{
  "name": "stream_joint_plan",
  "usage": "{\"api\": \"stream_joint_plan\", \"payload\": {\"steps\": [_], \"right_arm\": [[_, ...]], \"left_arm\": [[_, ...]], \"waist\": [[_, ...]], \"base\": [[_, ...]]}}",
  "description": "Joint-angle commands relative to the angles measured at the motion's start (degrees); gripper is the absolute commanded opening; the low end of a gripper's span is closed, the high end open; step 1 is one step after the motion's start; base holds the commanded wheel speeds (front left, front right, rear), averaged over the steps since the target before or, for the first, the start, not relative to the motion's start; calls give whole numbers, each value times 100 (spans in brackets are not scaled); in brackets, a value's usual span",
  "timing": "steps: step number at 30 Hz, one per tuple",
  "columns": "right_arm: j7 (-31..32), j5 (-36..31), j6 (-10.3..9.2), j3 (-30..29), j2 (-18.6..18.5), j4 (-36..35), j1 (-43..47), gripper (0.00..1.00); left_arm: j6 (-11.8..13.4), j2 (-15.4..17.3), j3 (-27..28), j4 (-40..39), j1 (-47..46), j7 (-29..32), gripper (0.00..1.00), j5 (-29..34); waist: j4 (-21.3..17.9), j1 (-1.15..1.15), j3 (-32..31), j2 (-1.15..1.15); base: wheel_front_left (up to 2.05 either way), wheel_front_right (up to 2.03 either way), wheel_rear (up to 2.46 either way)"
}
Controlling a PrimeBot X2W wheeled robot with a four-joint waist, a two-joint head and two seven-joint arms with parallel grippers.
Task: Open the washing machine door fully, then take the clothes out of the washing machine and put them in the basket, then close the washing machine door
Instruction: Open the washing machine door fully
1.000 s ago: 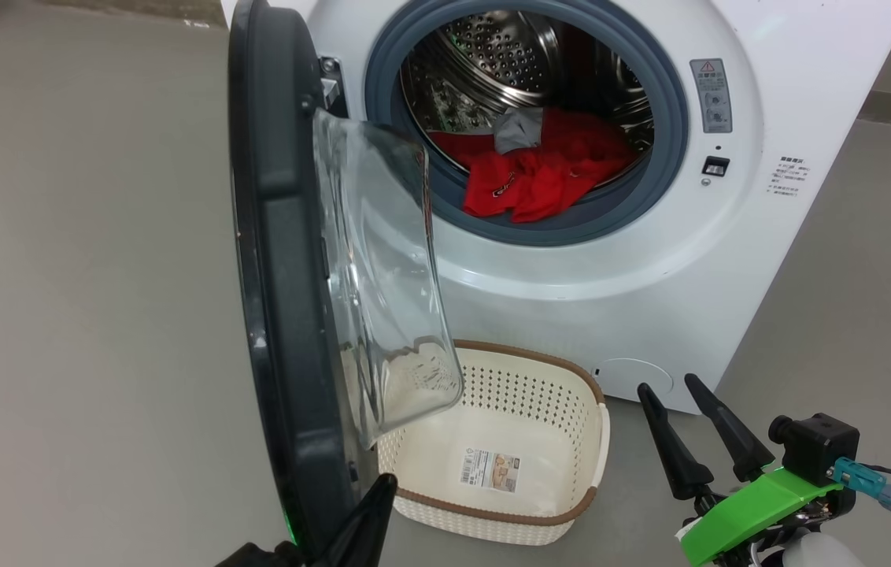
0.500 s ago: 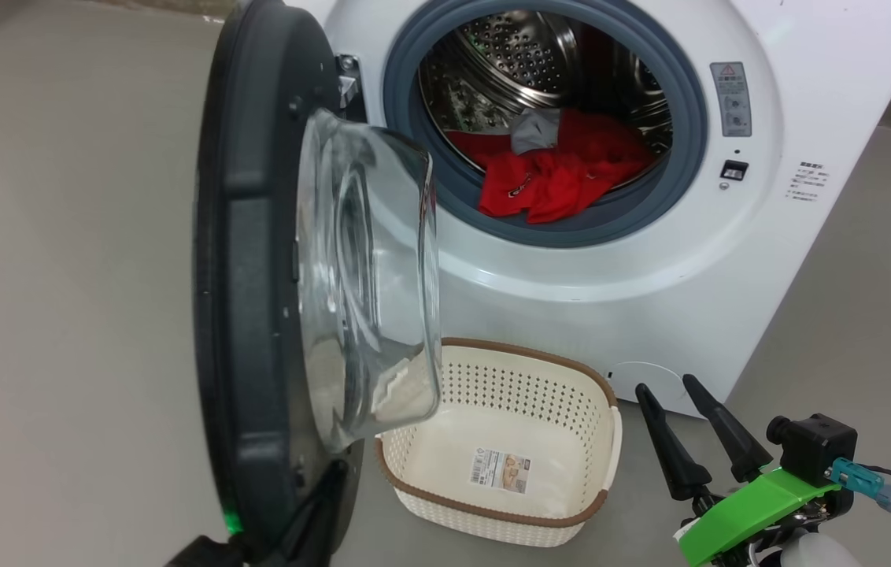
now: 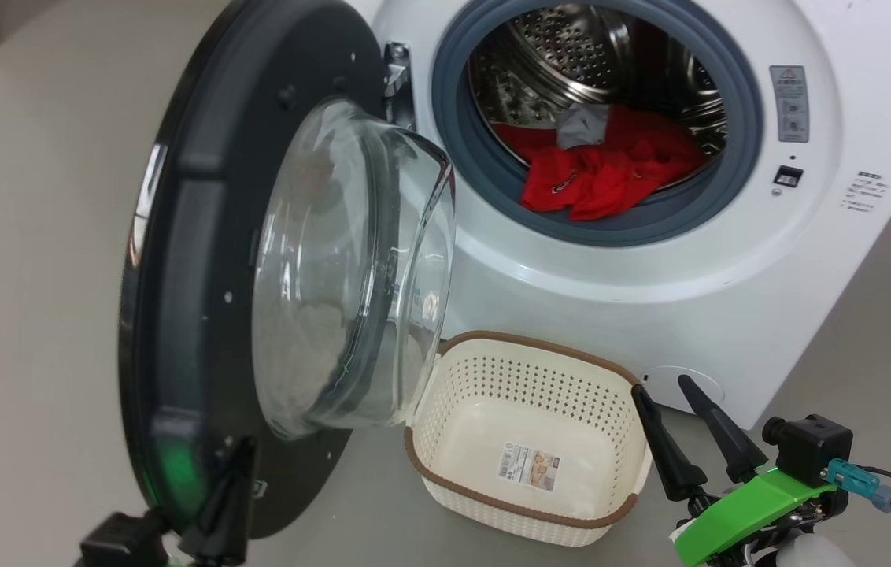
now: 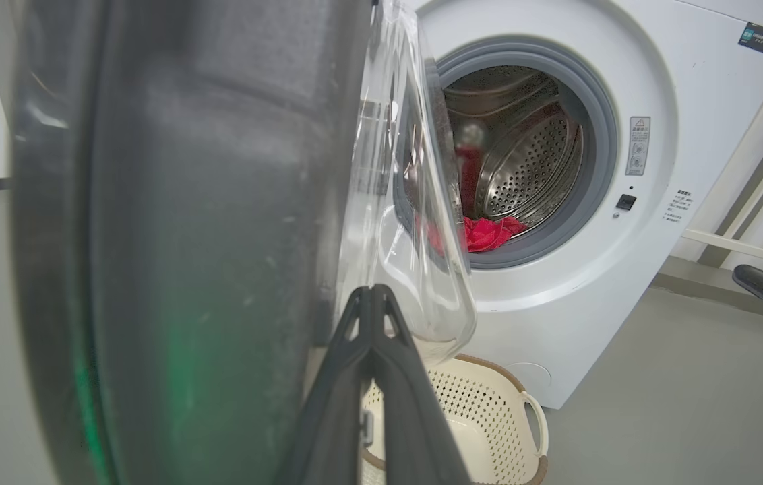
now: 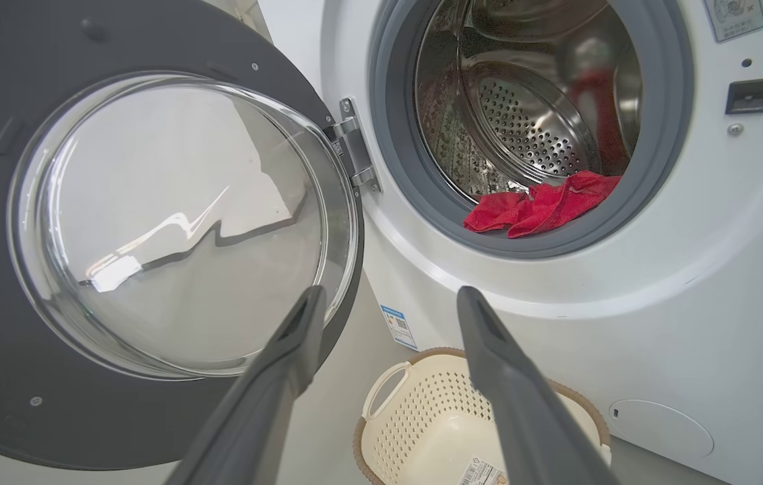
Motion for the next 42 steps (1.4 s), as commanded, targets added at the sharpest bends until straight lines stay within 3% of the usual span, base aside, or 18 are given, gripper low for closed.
{"api": "stream_joint_plan", "payload": {"steps": [1,9,18,42], "right_arm": [[-70,52,37,108,8,-134,-145,100],[-70,37,37,81,19,-147,-206,100],[-70,14,37,29,3,-157,-290,100],[-70,5,37,78,57,-96,-648,100]], "left_arm": [[111,207,373,-69,-391,37,0,-81],[113,409,606,266,-770,214,0,-222],[-102,514,776,1132,-1426,246,0,-483],[-497,931,532,3735,-3481,109,0,-394]], "waist": [[89,0,53,0],[249,0,208,0],[456,0,406,0],[776,0,978,0]], "base": [[0,0,0],[0,0,0],[0,0,0],[0,0,0]]}}
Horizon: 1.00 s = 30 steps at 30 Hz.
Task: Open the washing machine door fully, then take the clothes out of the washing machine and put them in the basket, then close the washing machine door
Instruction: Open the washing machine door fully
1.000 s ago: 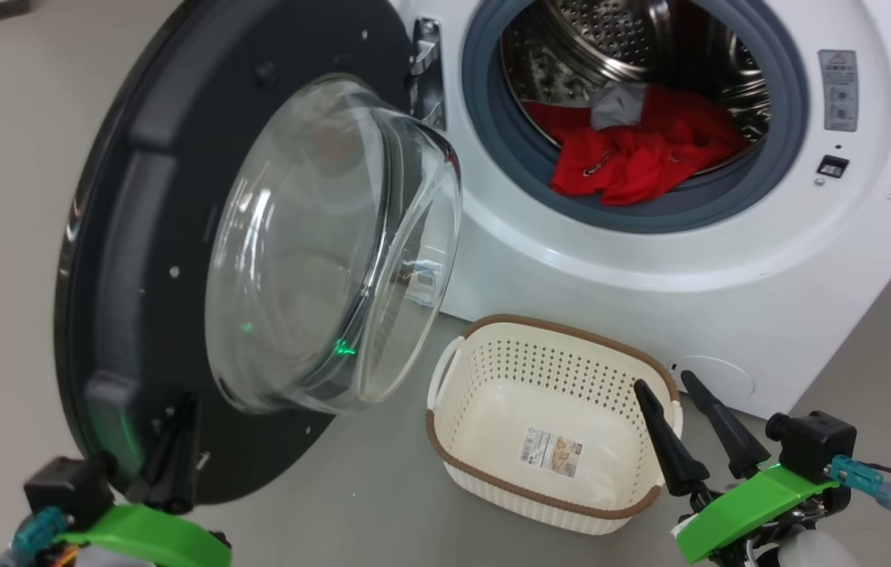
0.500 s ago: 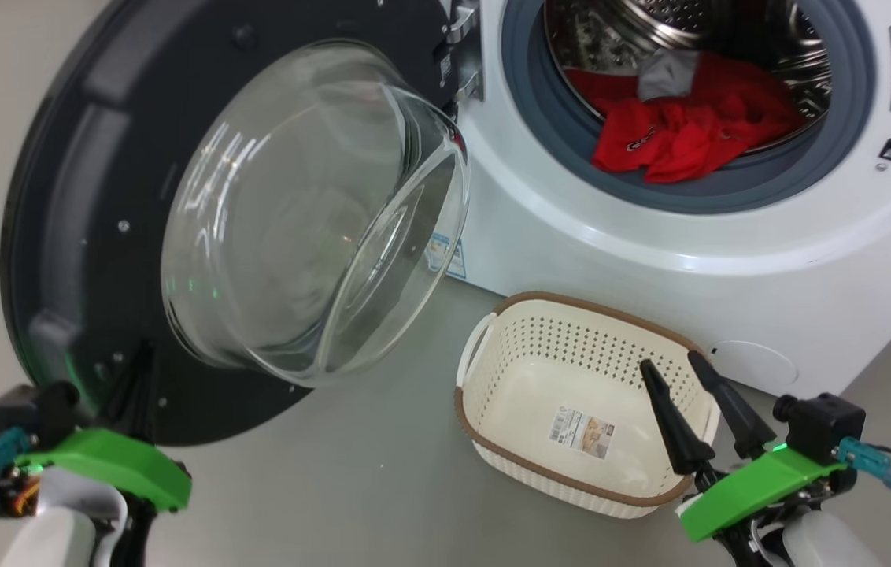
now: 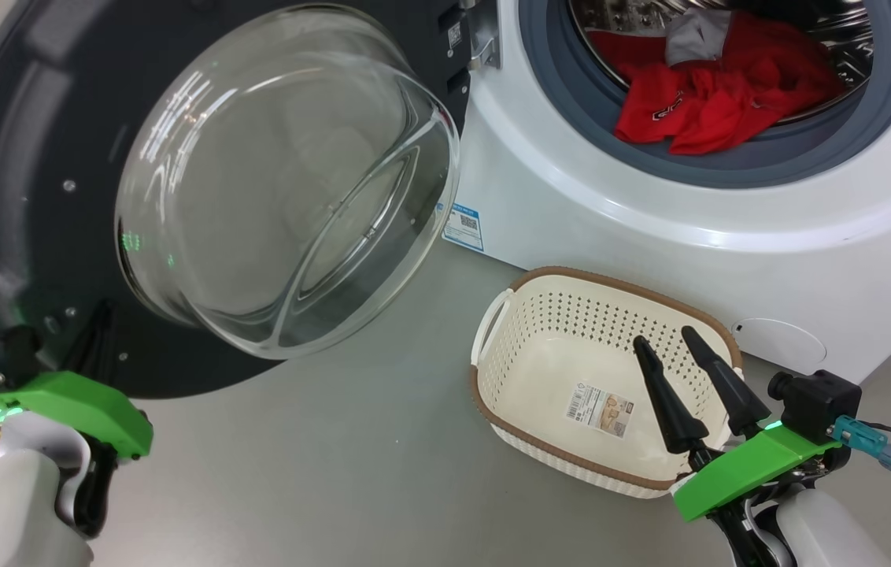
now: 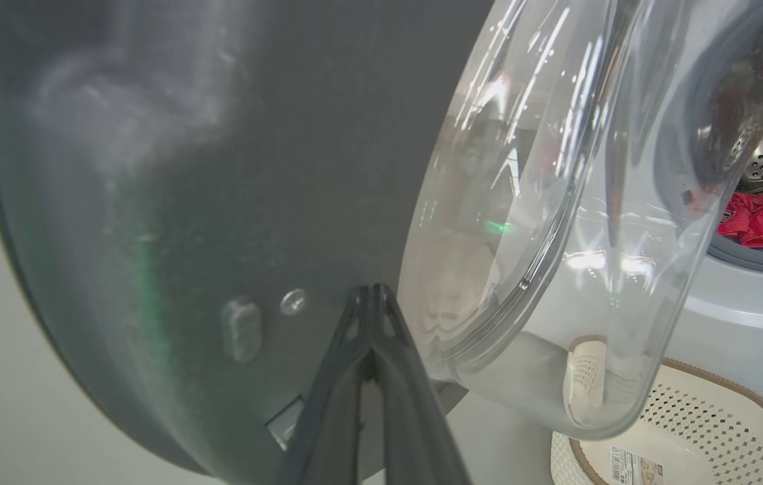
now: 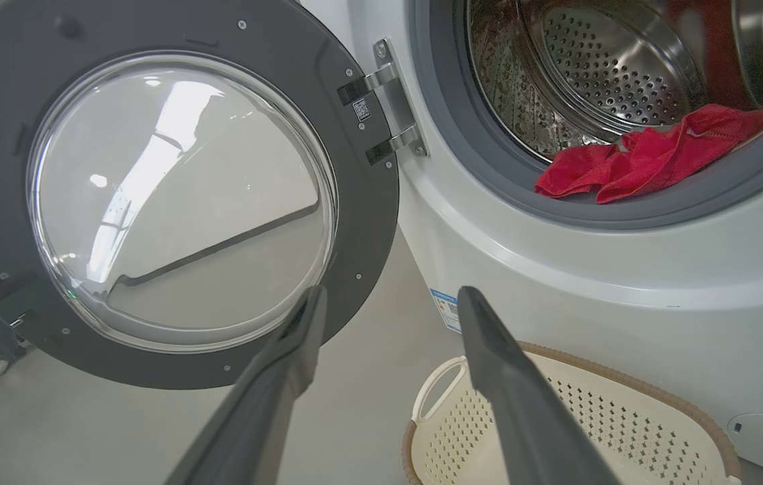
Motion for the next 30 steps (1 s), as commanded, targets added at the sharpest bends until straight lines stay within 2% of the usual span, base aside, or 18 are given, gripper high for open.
{"api": "stream_joint_plan", "payload": {"steps": [1,9,15,30], "right_arm": [[-69,10,37,154,39,-109,-168,100],[-69,51,37,218,54,-63,-212,100],[-69,80,37,215,47,-64,-192,100],[-69,120,37,211,90,-59,-66,100]], "left_arm": [[-7,381,210,57,-341,-70,0,24],[-56,389,119,831,-751,-236,0,-9],[-83,377,16,1112,-863,-353,0,-36],[-107,404,-374,1041,-681,-560,0,-220]], "waist": [[6,0,18,0],[4,0,7,0],[-3,0,-37,0],[-32,0,-250,0]], "base": [[0,0,0],[0,0,0],[0,0,0],[0,0,0]]}}
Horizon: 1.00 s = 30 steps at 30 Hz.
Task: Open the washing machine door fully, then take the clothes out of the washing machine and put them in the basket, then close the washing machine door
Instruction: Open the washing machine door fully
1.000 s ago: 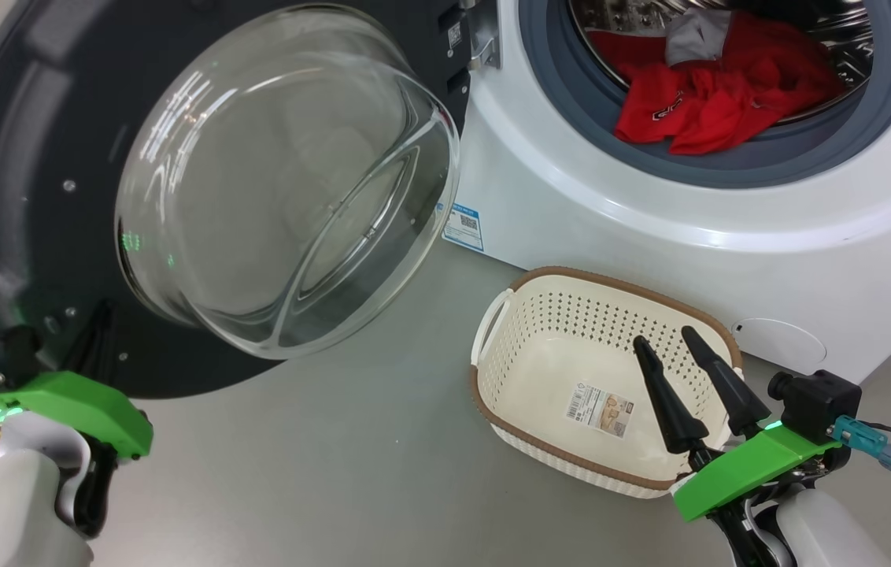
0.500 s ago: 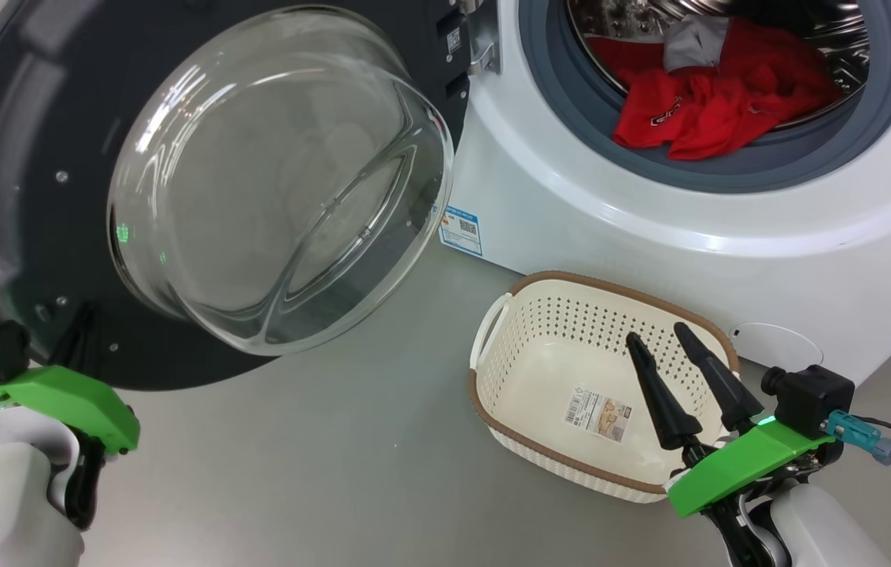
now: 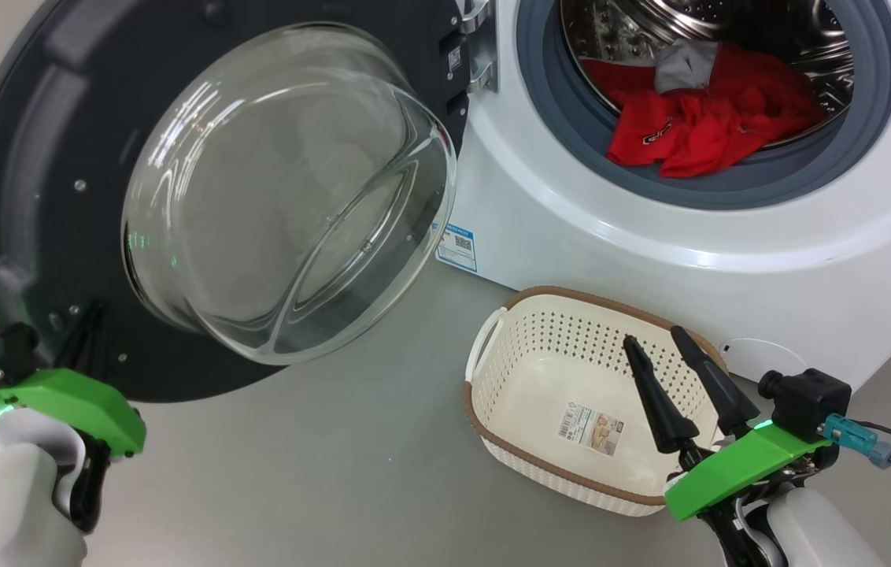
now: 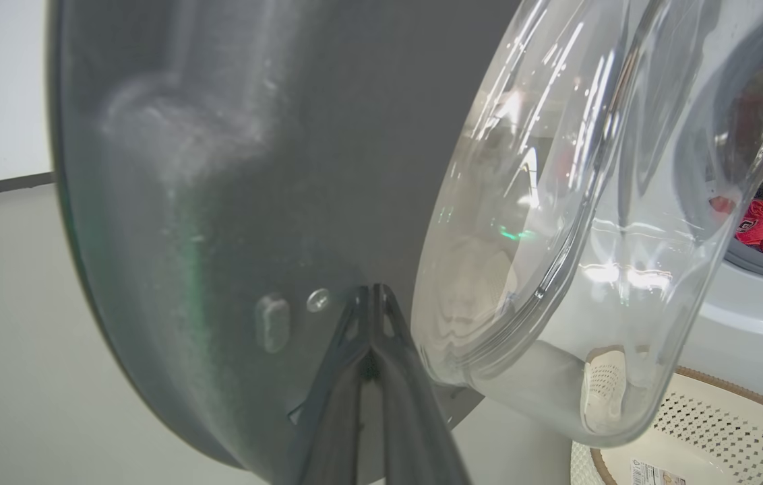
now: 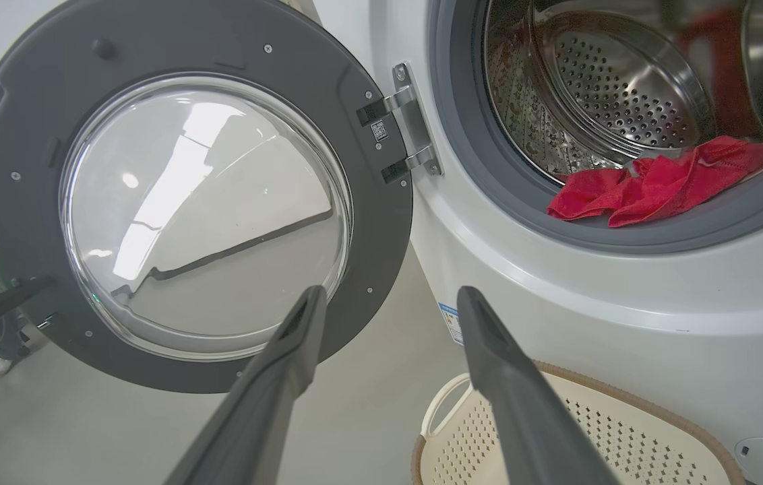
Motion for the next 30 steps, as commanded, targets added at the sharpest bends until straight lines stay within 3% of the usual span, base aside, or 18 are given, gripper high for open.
{"api": "stream_joint_plan", "payload": {"steps": [1,8,10,12,30], "right_arm": [[-69,46,37,108,44,-125,18,100],[-69,61,37,119,60,-127,74,100],[-69,75,37,126,71,-123,85,100],[-69,95,37,138,79,-114,96,100],[-69,85,37,147,-21,-138,106,100]], "left_arm": [[-15,346,128,-175,-42,-77,0,-49],[-16,446,43,-547,315,-111,0,-170],[-16,472,75,-680,439,-115,40,-178],[-8,496,114,-847,573,-118,99,-169],[578,434,471,-3106,1895,-122,100,-46]], "waist": [[-8,0,-33,0],[-136,0,-146,0],[-189,0,-180,0],[-247,0,-210,0],[-926,0,-293,0]], "base": [[0,0,0],[0,0,0],[0,0,0],[0,0,0],[0,0,0]]}}
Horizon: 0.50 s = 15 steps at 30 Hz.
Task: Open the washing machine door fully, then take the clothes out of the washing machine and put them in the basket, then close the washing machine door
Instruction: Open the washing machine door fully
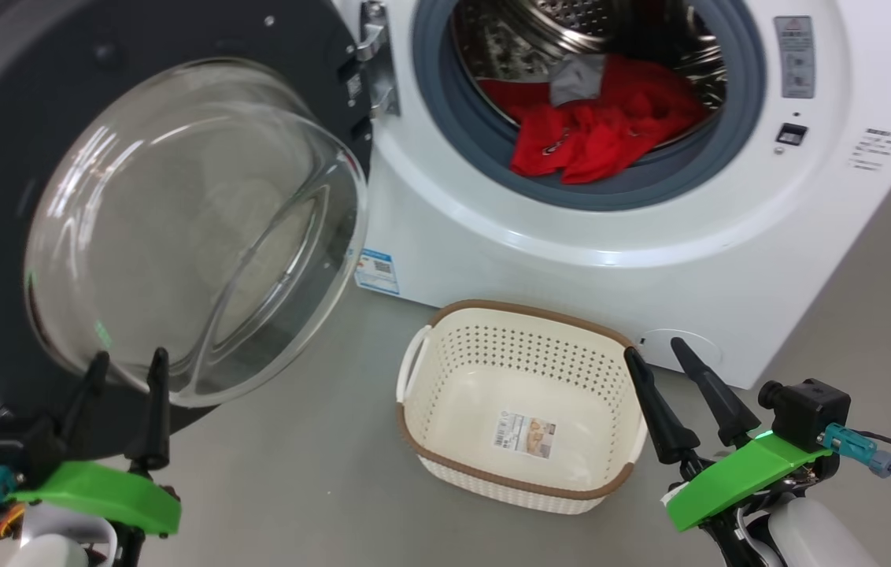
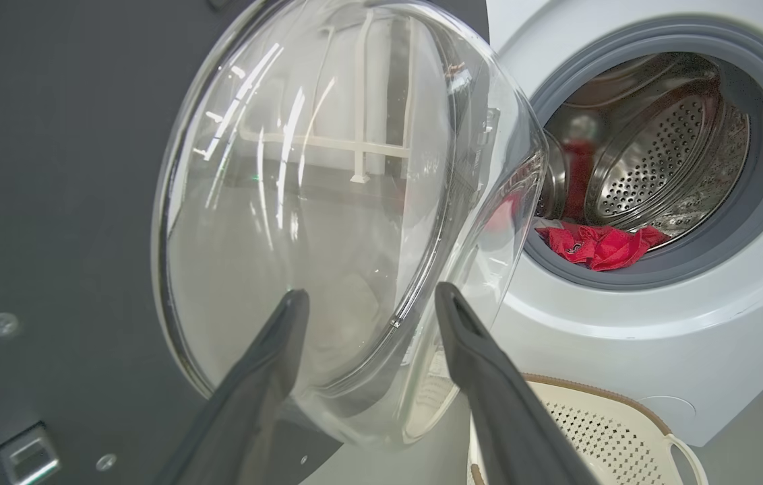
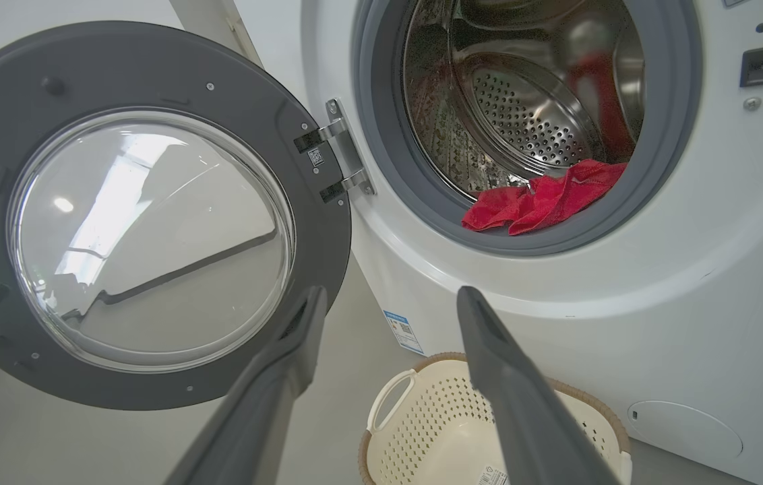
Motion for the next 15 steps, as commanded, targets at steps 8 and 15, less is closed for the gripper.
{"api": "stream_joint_plan", "payload": {"steps": [8,15], "right_arm": [[-69,37,37,144,-72,-166,-38,100],[-69,37,37,188,-107,-165,-55,100]], "left_arm": [[329,162,334,-912,476,-52,100,64],[583,48,402,-1506,887,-52,100,151]], "waist": [[-695,0,-121,0],[-1222,0,-170,0]], "base": [[0,0,0],[0,0,0]]}}
